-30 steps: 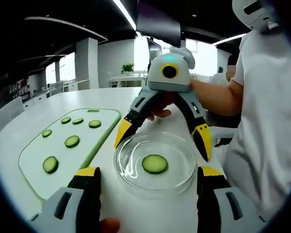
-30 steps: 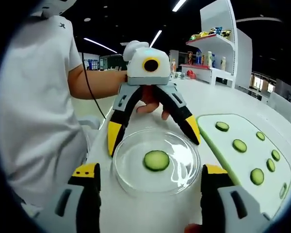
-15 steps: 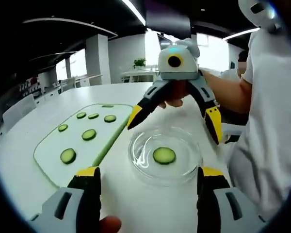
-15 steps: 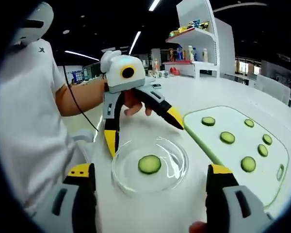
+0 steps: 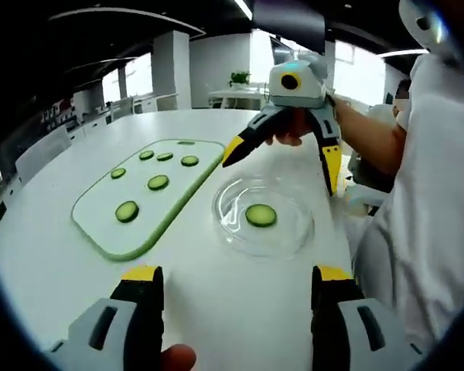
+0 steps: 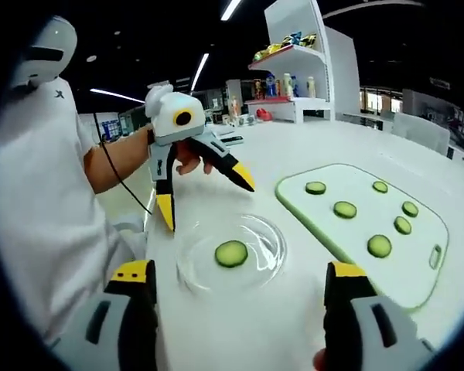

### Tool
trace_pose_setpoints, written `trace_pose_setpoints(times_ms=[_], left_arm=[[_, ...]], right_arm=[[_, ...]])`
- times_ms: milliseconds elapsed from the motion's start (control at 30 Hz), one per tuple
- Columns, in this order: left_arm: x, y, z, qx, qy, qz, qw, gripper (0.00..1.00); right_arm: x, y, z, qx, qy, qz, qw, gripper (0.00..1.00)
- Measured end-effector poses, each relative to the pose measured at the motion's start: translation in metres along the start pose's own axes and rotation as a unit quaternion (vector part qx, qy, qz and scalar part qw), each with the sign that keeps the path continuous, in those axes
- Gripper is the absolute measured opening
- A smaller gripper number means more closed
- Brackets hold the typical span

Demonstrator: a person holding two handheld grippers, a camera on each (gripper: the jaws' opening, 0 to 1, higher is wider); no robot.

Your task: Open the petri dish lid, add cucumber slices into the petri dish, and close the lid

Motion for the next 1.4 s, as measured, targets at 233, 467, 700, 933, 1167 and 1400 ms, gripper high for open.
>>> trace_pose_setpoints(times_ms=[233,467,700,933,1167,1400], left_arm=[[0.01,-0.007,-0.013,-0.014,0.039,-0.013,0.9991,0.75],[0.004,-0.002,-0.022,-0.048,0.041,-0.014,0.9979,0.73],[0.004,-0.006,-0.03,-0.057,0.058,-0.016,0.9966,0.73],[0.006,-0.005,-0.039,-0.071,0.073,-0.017,0.9946,0.72],[0.017,-0.009,-0.049,-0.079,0.089,-0.02,0.9927,0.71],[0.015,-0.007,-0.061,-0.104,0.096,-0.018,0.9898,0.7]], right_arm=[[0.003,-0.002,-0.014,0.019,0.011,0.009,0.9997,0.86],[0.003,-0.004,-0.025,0.039,0.019,-0.002,0.999,0.85],[0.002,-0.009,-0.042,0.064,0.02,0.0,0.9977,0.83],[0.007,-0.011,-0.052,0.077,0.025,-0.002,0.9967,0.84],[0.013,-0.02,-0.064,0.106,0.043,-0.004,0.9934,0.84],[0.017,-0.022,-0.07,0.127,0.049,-0.016,0.9905,0.85]])
Point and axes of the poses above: the point that each gripper's makers call its tool centre point, and the gripper's own axes: z roughly forward along the fingers, y roughly to its left, x roughly out of its underside, the point moved 3 cm from there along -z, roughly backward along the fingers, and after that the axes turned 8 degrees about x, right-handed, at the moved point
